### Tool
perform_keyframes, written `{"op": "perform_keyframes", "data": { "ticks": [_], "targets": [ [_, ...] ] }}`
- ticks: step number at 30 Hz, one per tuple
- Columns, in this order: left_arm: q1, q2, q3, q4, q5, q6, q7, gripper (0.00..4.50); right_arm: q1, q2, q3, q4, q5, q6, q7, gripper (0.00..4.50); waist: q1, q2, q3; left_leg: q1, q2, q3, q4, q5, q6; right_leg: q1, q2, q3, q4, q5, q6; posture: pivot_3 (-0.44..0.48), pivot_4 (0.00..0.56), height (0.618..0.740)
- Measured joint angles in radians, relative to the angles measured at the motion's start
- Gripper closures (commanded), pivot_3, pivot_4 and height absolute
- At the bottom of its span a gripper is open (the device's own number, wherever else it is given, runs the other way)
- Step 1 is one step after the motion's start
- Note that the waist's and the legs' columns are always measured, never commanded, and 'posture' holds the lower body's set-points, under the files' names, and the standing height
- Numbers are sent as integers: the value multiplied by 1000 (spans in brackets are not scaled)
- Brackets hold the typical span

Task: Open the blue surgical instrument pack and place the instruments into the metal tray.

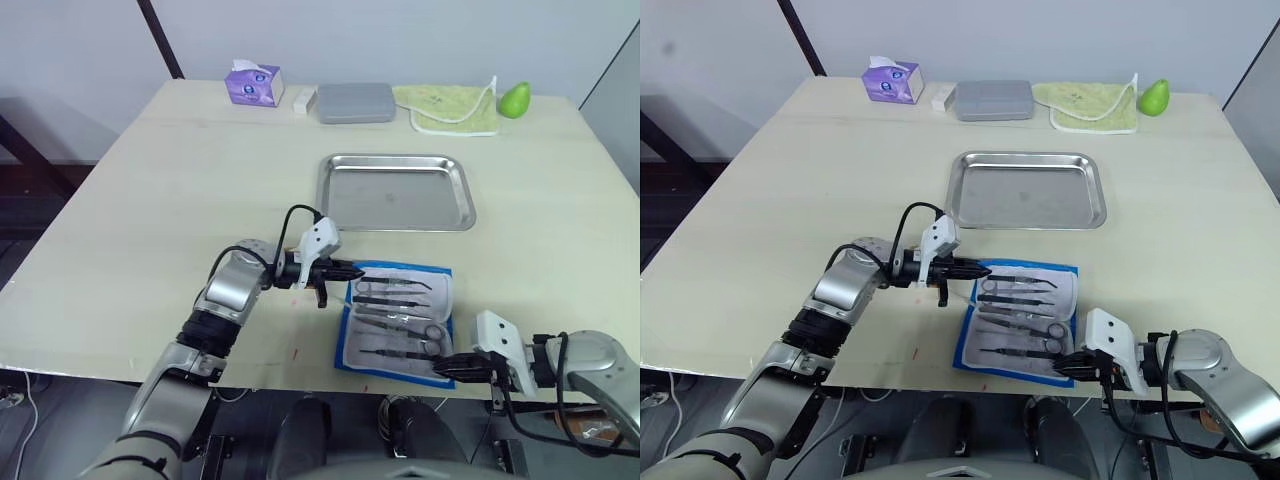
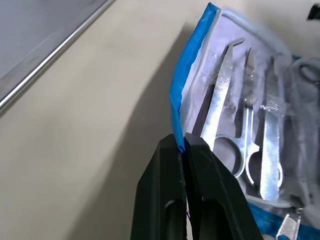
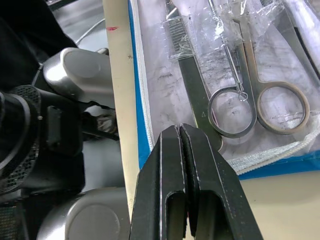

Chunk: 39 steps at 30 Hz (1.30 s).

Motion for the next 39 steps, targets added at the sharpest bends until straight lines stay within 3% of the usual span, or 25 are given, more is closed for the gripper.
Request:
{"op": "perform_keyframes", "data": {
  "ticks": [35,39],
  "targets": [
    [45,-18,17,-53,-1,21,106,4500,-81,-29,0,98,-64,-99,16,4429,-2,-1,-4,2,0,0,0,0,0,2,1,1,0,0,0,0,150,738],
    [53,-8,39,-57,-20,32,108,3063,-86,-29,0,101,-64,-95,21,4500,-2,-1,-4,3,0,0,-1,0,0,2,1,2,0,0,0,0,150,738]
  ]
}}
